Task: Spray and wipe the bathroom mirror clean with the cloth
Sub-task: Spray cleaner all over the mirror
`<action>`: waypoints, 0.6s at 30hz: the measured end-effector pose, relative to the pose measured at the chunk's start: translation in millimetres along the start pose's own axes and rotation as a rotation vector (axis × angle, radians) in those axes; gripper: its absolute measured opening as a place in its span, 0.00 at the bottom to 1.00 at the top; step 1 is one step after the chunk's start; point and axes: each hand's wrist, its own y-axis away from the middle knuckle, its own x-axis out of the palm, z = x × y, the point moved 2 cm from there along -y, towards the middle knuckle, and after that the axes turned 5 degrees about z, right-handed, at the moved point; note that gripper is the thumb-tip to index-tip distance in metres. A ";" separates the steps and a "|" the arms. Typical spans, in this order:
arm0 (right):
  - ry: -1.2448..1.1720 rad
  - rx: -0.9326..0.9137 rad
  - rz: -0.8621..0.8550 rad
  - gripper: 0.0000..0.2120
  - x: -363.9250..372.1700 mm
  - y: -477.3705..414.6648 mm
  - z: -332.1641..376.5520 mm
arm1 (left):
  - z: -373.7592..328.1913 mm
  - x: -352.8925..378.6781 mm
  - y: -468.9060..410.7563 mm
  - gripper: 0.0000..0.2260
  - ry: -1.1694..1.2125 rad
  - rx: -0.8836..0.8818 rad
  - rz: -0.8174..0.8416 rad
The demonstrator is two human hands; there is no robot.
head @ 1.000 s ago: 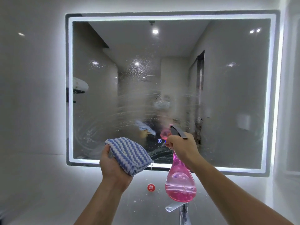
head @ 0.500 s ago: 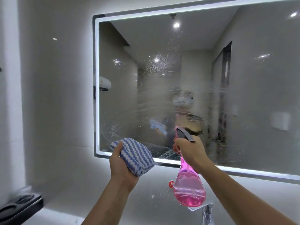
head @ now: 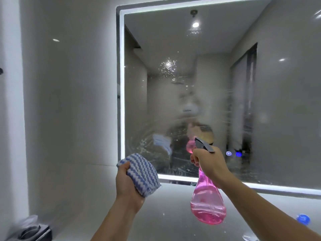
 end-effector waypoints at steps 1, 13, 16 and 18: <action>0.006 0.006 0.005 0.12 13.3 -5.3 3.2 | -12.6 -7.1 -7.9 0.15 -0.017 -0.008 0.002; 0.050 -0.016 -0.021 0.17 130.4 -62.0 13.3 | -145.9 -33.7 -132.2 0.20 -0.454 0.146 -0.096; 0.054 -0.076 -0.023 0.18 131.7 -78.1 22.9 | -181.1 7.4 -173.0 0.22 -0.755 0.386 -0.120; 0.045 -0.106 -0.016 0.18 129.2 -88.4 28.5 | -205.1 50.2 -195.9 0.22 -0.990 0.655 0.018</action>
